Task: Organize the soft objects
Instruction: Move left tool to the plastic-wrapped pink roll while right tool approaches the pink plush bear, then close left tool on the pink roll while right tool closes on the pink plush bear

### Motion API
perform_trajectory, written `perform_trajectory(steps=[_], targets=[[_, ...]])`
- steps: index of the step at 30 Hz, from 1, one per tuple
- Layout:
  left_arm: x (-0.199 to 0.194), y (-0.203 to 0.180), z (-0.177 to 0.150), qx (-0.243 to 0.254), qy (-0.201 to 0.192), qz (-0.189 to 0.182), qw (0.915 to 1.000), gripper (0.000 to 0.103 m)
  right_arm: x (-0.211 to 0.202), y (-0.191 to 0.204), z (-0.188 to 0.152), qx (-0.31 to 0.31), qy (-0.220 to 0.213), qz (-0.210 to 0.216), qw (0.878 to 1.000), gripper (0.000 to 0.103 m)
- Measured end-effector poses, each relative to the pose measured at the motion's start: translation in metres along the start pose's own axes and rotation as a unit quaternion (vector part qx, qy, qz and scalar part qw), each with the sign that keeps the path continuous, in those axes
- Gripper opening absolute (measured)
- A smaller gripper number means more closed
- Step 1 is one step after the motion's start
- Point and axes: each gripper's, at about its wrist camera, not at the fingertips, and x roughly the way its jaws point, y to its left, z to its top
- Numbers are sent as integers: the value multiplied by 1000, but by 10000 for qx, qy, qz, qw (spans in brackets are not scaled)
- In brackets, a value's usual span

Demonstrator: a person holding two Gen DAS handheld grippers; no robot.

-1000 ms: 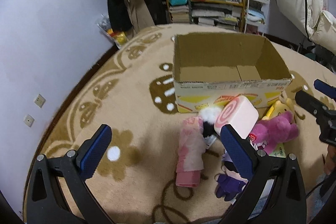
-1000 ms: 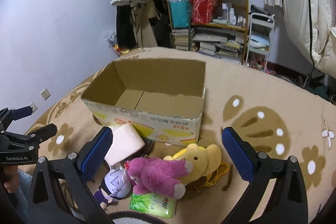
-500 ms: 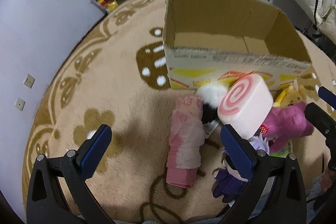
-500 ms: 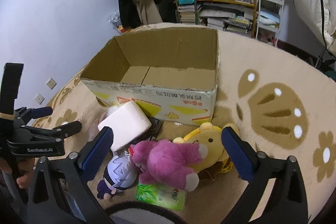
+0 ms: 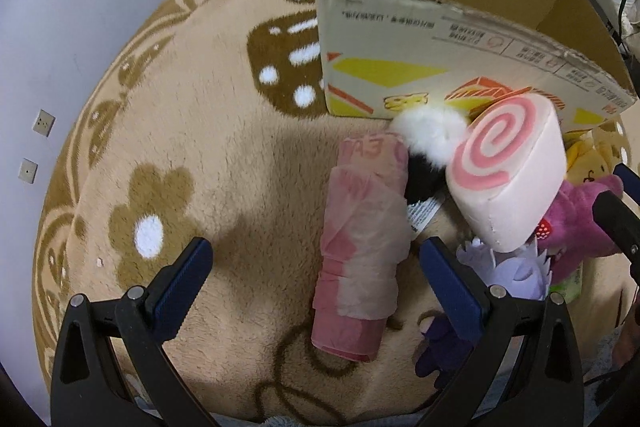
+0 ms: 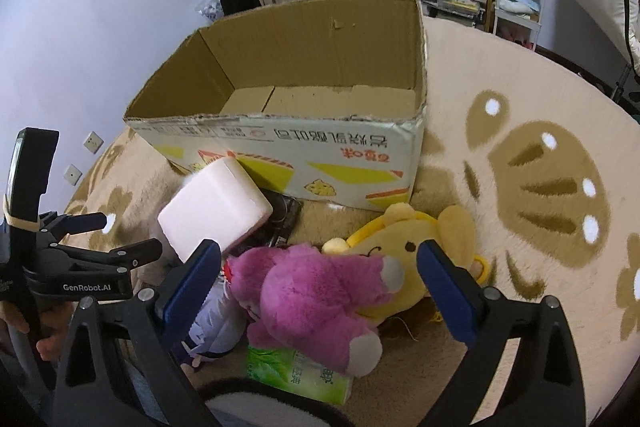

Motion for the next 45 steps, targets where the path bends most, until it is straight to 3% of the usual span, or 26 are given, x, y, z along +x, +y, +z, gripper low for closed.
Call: perform_trajectory(steps=[14,16,19,25,30,39,45], targets=[[22,-5,-2,278,218,-52,9994,99,6,1,-4,13,152,83,9998,101],[25,-6,-3,315,292,-83,9990,92,4,-1,-5,38,149,50,9999,87],[30,-8,-4,289,441,-176,9985,83,3,-4,-6,76,165,7,9998,79],[35,-9,-4,212,641,-526,9963,57,4,-13,-9,279,235,80,9993,78],[35,-7,-3,215,604,-599,9961,38,-6,-11,-11,267,127,112,9995,78],[26,-7,-7,221,471,-646,9966,29,-8,-9,-12,233,55,403,9989,78],[22,1,-15,245,393,-665,9967,21,10,-6,-12,173,378,192,9990,78]])
